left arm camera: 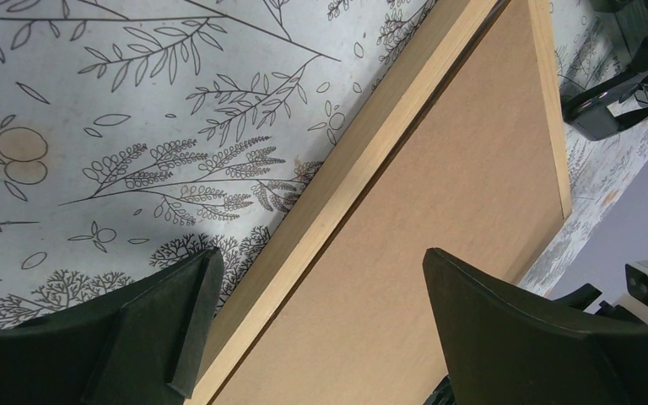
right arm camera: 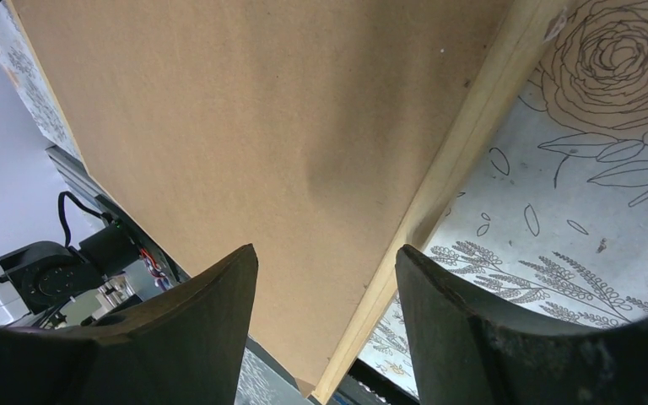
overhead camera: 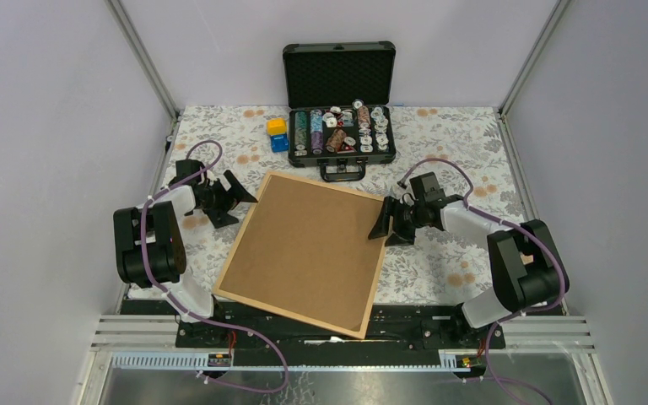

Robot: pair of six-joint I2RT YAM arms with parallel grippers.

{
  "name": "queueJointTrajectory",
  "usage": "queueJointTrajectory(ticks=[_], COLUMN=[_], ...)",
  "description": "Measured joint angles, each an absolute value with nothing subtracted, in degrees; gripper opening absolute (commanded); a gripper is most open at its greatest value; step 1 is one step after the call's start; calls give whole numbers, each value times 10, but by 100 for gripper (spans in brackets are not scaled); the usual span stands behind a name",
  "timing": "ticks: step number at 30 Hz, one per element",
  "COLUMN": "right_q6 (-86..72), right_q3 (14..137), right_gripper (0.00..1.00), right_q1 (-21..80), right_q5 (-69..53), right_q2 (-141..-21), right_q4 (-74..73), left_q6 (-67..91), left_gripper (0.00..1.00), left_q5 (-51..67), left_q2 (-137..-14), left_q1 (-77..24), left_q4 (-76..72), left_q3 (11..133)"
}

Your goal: Put the photo into the frame

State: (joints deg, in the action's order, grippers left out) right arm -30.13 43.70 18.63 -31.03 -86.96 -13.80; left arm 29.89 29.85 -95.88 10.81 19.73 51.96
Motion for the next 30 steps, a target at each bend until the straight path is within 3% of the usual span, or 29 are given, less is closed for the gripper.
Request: queueJointTrajectory(ticks=[17, 25, 30], right_q6=[-371, -403, -402], right_q3=[392, 386, 386], right_gripper=[69, 69, 69], right_q1=[190, 191, 195], right_q5=[-369, -368, -358], right_q2=[-886, -839, -874], right_q4=[-12, -8, 2], left_q6=[306, 306, 305], left_gripper=[98, 98, 98], left_q5=[330, 326, 324], left_q2=[-969, -969, -969], left_q1=[106, 103, 102], left_q4=[175, 162, 159], left_q3=[515, 515, 514])
